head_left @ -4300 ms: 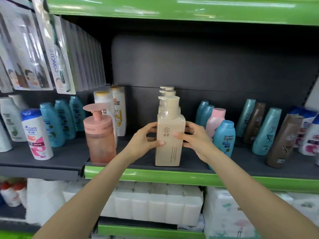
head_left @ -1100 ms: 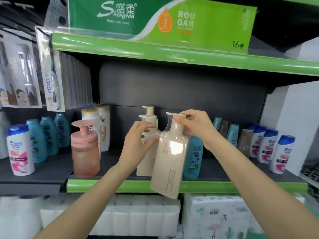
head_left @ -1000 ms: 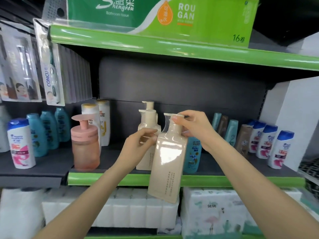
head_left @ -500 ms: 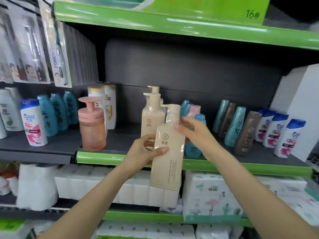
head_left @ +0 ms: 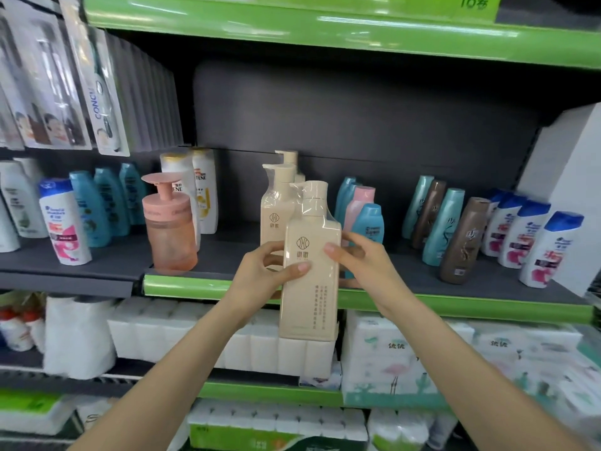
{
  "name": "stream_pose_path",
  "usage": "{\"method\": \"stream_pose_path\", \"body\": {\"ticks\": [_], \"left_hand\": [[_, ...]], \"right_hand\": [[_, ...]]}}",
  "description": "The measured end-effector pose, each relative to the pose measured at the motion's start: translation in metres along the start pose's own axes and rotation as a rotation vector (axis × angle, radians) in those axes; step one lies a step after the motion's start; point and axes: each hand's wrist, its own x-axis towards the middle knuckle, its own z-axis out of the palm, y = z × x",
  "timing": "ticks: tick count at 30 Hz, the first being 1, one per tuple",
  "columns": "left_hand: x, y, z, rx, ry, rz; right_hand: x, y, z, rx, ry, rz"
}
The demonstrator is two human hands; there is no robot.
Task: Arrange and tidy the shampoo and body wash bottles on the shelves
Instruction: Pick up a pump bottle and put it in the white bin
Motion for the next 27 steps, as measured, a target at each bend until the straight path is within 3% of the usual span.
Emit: {"method": "stream_pose_path", "body": {"ticks": [6,12,15,18,21,27], "left_hand": [[-0.009,-0.001,-0.002,0.064,0.145,0.019],[-0.021,0.006,-0.013,0.421,0.308,0.144],[-0.029,0.011,-0.026,0.467,0.303,0.205],[-0.039,0.010,-0.056,0.377,0.174,0.237],[-0.051,0.008,-0.087,0.221,-0.066,0.235],[-0.064,0.009,-0.124,0.102,-0.351,0.068]], "right_hand": [[0.000,0.000,0.014,-0.271,0.182,-0.066],[-0.006,-0.018,0.056,-0.394,0.162,-0.064],[-0.009,-0.027,0.080,-0.365,0.216,-0.007],[-0.013,-0.036,0.095,-0.264,0.250,0.009],[-0.019,-0.043,0.109,-0.097,0.221,0.024],[-0.034,-0.047,0.135,0.160,0.187,0.060]]}}
